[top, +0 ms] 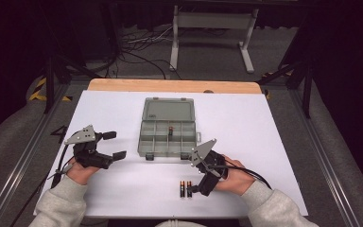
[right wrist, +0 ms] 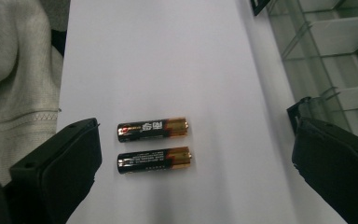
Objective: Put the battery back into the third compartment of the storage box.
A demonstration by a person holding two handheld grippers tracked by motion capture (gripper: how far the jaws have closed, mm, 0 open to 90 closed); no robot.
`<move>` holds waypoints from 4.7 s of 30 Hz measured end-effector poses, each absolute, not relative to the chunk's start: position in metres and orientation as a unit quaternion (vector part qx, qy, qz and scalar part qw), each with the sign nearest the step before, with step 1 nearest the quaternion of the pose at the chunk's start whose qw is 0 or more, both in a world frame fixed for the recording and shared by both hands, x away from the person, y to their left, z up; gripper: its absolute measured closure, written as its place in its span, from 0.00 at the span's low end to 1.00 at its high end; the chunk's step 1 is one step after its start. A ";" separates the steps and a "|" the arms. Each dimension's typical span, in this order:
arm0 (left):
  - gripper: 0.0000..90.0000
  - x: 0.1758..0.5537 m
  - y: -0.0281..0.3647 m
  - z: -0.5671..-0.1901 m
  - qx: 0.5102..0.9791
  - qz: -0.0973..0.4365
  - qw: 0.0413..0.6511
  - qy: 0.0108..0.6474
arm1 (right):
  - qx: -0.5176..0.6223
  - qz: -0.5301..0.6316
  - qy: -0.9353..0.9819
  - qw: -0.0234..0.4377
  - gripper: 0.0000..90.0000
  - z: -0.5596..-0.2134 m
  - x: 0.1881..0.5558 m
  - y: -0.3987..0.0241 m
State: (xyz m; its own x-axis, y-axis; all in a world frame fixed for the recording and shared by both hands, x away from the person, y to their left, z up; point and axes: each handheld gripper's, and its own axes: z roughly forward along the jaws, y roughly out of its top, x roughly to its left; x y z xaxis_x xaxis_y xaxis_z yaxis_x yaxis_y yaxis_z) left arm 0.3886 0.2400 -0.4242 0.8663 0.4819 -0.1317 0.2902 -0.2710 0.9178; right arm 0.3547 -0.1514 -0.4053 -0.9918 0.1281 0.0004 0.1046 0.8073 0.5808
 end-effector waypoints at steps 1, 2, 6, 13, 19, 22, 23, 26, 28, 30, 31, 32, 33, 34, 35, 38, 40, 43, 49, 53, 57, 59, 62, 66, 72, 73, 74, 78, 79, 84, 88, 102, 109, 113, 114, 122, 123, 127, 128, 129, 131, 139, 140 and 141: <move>0.09 0.389 0.240 -0.424 0.793 0.087 0.552 0.243 | 0.059 0.303 0.951 0.015 0.02 -0.407 0.354 -0.151; 0.09 0.389 0.240 -0.424 0.793 0.086 0.551 0.243 | 0.060 0.302 0.951 0.015 0.02 -0.409 0.353 -0.151; 0.09 0.389 0.241 -0.425 0.791 0.086 0.554 0.244 | 0.056 0.294 0.954 0.007 0.02 -0.414 0.349 -0.149; 0.09 0.389 0.240 -0.424 0.793 0.085 0.552 0.244 | 0.053 0.282 0.958 -0.003 0.02 -0.426 0.343 -0.146; 0.09 0.389 0.241 -0.424 0.793 0.086 0.553 0.243 | 0.047 0.282 0.958 -0.015 0.02 -0.432 0.339 -0.144; 0.09 0.388 0.240 -0.424 0.791 0.085 0.554 0.244 | 0.038 0.279 0.959 -0.020 0.02 -0.434 0.338 -0.143; 0.09 0.388 0.240 -0.424 0.791 0.085 0.554 0.244 | 0.039 0.277 0.960 -0.018 0.02 -0.435 0.337 -0.142; 0.09 0.388 0.240 -0.424 0.791 0.085 0.554 0.244 | 0.039 0.278 0.960 -0.017 0.02 -0.436 0.338 -0.142; 0.09 0.388 0.240 -0.424 0.792 0.087 0.553 0.243 | 0.039 0.278 0.960 -0.016 0.03 -0.436 0.338 -0.142; 0.09 0.388 0.241 -0.424 0.793 0.086 0.552 0.242 | 0.035 0.276 0.960 -0.014 0.05 -0.437 0.337 -0.143; 0.09 0.389 0.241 -0.424 0.793 0.090 0.552 0.242 | 0.034 0.275 0.961 -0.011 0.07 -0.437 0.337 -0.143; 0.09 0.389 0.241 -0.424 0.793 0.091 0.552 0.242 | 0.036 0.273 0.961 -0.008 0.09 -0.438 0.337 -0.143; 0.09 0.389 0.241 -0.424 0.794 0.091 0.550 0.241 | 0.035 0.270 0.962 -0.006 0.12 -0.438 0.336 -0.143; 0.09 0.389 0.241 -0.424 0.794 0.090 0.551 0.241 | 0.036 0.268 0.963 -0.003 0.14 -0.438 0.336 -0.143; 0.09 0.388 0.240 -0.424 0.793 0.087 0.552 0.243 | 0.035 0.267 0.963 -0.001 0.16 -0.438 0.335 -0.143; 0.09 0.388 0.240 -0.424 0.793 0.087 0.552 0.243 | 0.030 0.261 0.965 0.003 0.21 -0.439 0.334 -0.143; 0.09 0.388 0.240 -0.424 0.793 0.087 0.552 0.242 | 0.029 0.261 0.965 0.009 0.24 -0.439 0.334 -0.143; 0.09 0.388 0.240 -0.424 0.793 0.086 0.552 0.244 | 0.029 0.260 0.965 0.013 0.27 -0.440 0.333 -0.143; 0.09 0.389 0.241 -0.424 0.792 0.087 0.553 0.244 | 0.026 0.261 0.965 0.011 0.33 -0.441 0.334 -0.143; 0.09 0.389 0.241 -0.424 0.793 0.090 0.552 0.244 | 0.023 0.259 0.966 0.013 0.39 -0.441 0.334 -0.144; 0.09 0.389 0.240 -0.425 0.793 0.084 0.552 0.245 | 0.016 0.258 0.966 0.021 0.42 -0.440 0.332 -0.144; 0.09 0.389 0.241 -0.425 0.792 0.083 0.552 0.247 | 0.012 0.258 0.966 0.024 0.44 -0.440 0.332 -0.143; 0.09 0.389 0.241 -0.425 0.792 0.088 0.552 0.244 | 0.013 0.258 0.966 0.020 0.46 -0.439 0.332 -0.143; 0.09 0.389 0.241 -0.425 0.792 0.086 0.552 0.244 | 0.013 0.258 0.966 0.020 0.46 -0.439 0.332 -0.143; 0.09 0.389 0.241 -0.425 0.791 0.084 0.554 0.245 | 0.011 0.259 0.966 0.018 0.46 -0.437 0.333 -0.143; 0.09 0.389 0.241 -0.425 0.791 0.084 0.554 0.245 | 0.013 0.261 0.965 0.019 0.46 -0.436 0.333 -0.143; 0.09 0.389 0.241 -0.425 0.791 0.084 0.554 0.245 | 0.012 0.262 0.965 0.018 0.46 -0.435 0.333 -0.143; 0.09 0.389 0.241 -0.424 0.792 0.088 0.552 0.244 | 0.013 0.266 0.964 0.019 0.46 -0.429 0.334 -0.143; 0.09 0.389 0.241 -0.424 0.792 0.088 0.552 0.245 | 0.014 0.268 0.963 0.019 0.46 -0.427 0.335 -0.143; 0.09 0.389 0.241 -0.424 0.791 0.086 0.555 0.245 | 0.015 0.272 0.962 0.018 0.46 -0.418 0.340 -0.142; 0.09 0.388 0.241 -0.424 0.791 0.084 0.554 0.246 | 0.017 0.278 0.960 0.020 0.46 -0.410 0.345 -0.141; 0.09 0.389 0.241 -0.424 0.790 0.086 0.556 0.245 | 0.022 0.305 0.951 0.038 0.46 -0.378 0.363 -0.142; 0.09 0.388 0.242 -0.424 0.790 0.083 0.555 0.247 | 0.020 0.318 0.947 0.044 0.46 -0.360 0.375 -0.142; 0.09 0.389 0.242 -0.424 0.790 0.084 0.555 0.245 | 0.018 0.320 0.946 0.047 0.46 -0.353 0.380 -0.141; 0.09 0.389 0.242 -0.424 0.790 0.084 0.555 0.246 | 0.016 0.320 0.946 0.049 0.46 -0.351 0.381 -0.141; 0.09 0.389 0.242 -0.424 0.790 0.086 0.555 0.245 | 0.015 0.324 0.944 0.058 0.46 -0.338 0.392 -0.139; 0.09 0.389 0.242 -0.424 0.791 0.084 0.554 0.246 | 0.015 0.322 0.945 0.059 0.46 -0.337 0.393 -0.139; 0.09 0.389 0.243 -0.424 0.791 0.085 0.554 0.246 | 0.013 0.321 0.945 0.063 0.46 -0.333 0.400 -0.135; 0.09 0.389 0.243 -0.424 0.790 0.085 0.555 0.246 | 0.014 0.322 0.944 0.063 0.46 -0.332 0.401 -0.135; 0.09 0.389 0.243 -0.424 0.790 0.085 0.556 0.246 | 0.014 0.322 0.944 0.064 0.46 -0.331 0.403 -0.134; 0.09 0.389 0.243 -0.424 0.789 0.084 0.556 0.247 | 0.012 0.320 0.945 0.067 0.46 -0.327 0.409 -0.133; 0.09 0.389 0.243 -0.424 0.789 0.084 0.556 0.246 | 0.012 0.324 0.943 0.079 0.46 -0.319 0.429 -0.127; 0.09 0.389 0.243 -0.424 0.789 0.083 0.557 0.247 | 0.013 0.324 0.943 0.079 0.46 -0.319 0.430 -0.126; 0.09 0.389 0.243 -0.424 0.789 0.083 0.557 0.247 | 0.012 0.324 0.943 0.078 0.46 -0.318 0.433 -0.125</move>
